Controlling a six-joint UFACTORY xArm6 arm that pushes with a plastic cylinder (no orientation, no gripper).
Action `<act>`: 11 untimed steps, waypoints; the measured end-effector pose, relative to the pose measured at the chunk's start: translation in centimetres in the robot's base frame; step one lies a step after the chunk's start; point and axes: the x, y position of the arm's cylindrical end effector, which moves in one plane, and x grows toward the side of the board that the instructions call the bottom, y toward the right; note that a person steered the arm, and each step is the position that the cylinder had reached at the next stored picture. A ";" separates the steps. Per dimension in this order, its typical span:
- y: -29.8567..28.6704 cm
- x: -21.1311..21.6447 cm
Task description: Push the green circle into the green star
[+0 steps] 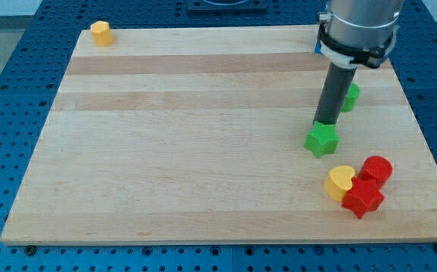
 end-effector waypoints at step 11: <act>5.5 -4.3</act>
